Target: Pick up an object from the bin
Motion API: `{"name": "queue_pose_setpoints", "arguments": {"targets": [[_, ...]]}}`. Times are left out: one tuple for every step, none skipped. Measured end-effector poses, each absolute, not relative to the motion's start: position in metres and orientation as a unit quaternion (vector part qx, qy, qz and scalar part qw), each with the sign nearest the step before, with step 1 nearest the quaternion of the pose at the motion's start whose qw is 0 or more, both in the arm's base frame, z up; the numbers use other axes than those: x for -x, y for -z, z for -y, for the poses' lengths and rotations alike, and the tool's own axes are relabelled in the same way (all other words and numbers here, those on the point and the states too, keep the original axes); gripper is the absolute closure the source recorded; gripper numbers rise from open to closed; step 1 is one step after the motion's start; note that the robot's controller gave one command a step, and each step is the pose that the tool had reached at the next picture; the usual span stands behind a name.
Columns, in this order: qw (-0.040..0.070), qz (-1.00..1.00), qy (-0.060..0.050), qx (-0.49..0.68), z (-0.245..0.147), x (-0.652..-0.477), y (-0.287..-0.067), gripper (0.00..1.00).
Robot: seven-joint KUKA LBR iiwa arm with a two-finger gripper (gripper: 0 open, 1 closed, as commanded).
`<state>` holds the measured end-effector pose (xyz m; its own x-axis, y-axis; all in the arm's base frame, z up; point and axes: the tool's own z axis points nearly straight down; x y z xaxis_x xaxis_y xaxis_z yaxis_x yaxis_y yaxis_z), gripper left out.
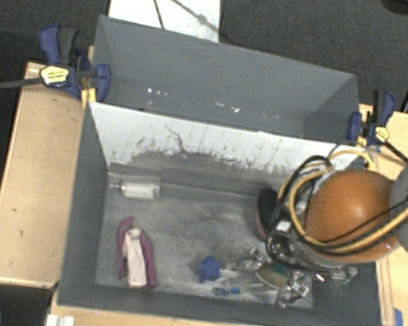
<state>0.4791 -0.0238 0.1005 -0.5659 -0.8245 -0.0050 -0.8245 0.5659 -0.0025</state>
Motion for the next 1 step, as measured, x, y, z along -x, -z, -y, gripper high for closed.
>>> {"name": "queue_pose_setpoints", "arguments": {"targets": [[0.002,-0.948,0.000,0.319,0.0095,-0.5162,-0.1002,0.00]]}}
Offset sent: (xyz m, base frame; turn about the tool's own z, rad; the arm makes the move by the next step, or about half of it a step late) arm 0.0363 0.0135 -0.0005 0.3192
